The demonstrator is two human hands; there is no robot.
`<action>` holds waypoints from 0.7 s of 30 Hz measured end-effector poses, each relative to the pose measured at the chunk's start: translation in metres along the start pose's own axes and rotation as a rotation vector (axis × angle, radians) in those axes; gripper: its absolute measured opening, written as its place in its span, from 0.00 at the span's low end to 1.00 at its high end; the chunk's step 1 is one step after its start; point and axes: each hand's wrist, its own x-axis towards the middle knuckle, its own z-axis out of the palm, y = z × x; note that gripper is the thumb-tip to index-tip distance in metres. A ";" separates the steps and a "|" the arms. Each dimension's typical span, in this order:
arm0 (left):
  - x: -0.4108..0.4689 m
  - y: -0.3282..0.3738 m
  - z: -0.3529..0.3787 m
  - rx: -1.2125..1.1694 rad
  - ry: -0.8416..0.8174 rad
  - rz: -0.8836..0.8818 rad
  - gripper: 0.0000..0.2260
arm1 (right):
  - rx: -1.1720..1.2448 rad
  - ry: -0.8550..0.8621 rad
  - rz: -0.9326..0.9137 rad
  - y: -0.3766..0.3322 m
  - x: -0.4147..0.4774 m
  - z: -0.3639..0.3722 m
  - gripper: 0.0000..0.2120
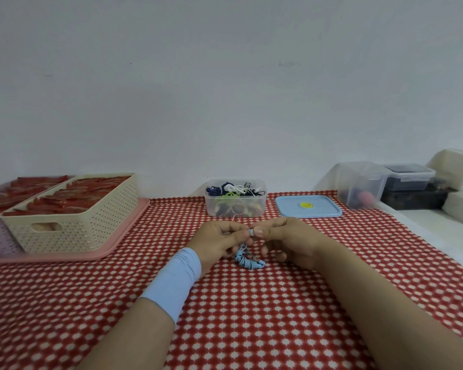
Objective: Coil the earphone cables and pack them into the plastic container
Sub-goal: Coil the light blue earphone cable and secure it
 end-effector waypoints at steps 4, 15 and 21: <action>0.001 0.000 0.000 0.011 -0.017 -0.002 0.04 | 0.027 -0.028 0.027 -0.001 -0.002 -0.002 0.18; 0.003 -0.002 0.002 -0.013 0.024 -0.012 0.07 | 0.032 0.011 -0.019 -0.002 -0.001 0.000 0.13; 0.001 -0.003 0.004 -0.002 0.042 0.006 0.05 | 0.080 0.075 -0.031 -0.002 -0.003 -0.002 0.08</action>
